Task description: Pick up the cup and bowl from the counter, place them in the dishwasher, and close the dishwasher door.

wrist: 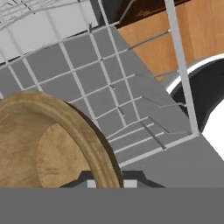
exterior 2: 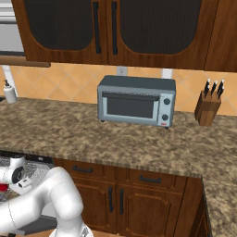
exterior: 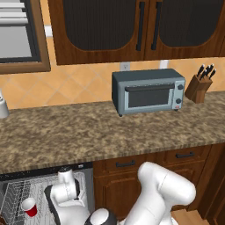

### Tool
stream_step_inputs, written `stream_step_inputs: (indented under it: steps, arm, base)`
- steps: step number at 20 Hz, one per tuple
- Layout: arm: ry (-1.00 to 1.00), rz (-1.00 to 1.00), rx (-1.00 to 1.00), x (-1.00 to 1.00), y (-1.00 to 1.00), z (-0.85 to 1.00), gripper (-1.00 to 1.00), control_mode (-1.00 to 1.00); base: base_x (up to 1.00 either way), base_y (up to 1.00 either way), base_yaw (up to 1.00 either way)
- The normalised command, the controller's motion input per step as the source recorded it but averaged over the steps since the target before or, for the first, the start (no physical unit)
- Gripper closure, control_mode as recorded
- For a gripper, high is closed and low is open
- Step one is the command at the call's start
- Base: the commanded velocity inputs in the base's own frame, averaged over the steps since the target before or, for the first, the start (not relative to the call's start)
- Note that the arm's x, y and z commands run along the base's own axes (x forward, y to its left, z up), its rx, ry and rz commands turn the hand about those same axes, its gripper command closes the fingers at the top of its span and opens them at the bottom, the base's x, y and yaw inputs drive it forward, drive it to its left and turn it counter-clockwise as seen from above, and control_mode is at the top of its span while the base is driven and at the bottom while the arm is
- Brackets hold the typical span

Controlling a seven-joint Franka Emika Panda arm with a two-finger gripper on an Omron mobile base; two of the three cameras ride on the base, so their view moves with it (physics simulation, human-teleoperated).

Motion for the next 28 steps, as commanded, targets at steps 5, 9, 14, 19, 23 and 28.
stream_step_inputs:
  steps: [5, 9, 14, 19, 23, 28]
  arm:
    - [-0.03, 0.01, -0.07, 0.04, 0.09, -0.25, 1.0, -1.0]
    - [-0.12, 0.0, -0.04, 0.37, 0.1, -0.13, 1.0, -1.0]
    - [-0.1, 0.0, -0.03, 0.66, 0.15, -0.23, 1.0, -1.0]
    - [-0.01, 0.0, -0.03, 0.41, 0.26, -0.6, 1.0, -1.0]
    - [0.0, 0.0, -0.03, 0.16, 0.33, -0.71, 1.0, -1.0]
    - [0.0, 0.0, 0.0, 0.0, 0.13, -0.06, -1.0, -1.0]
  base:
    - [0.0, 0.0, 0.0]
    - [0.0, 0.0, 0.0]
    - [0.0, 0.0, 0.0]
    - [0.0, 0.0, 0.0]
    - [0.0, 0.0, 0.0]
    - [0.0, 0.0, 0.0]
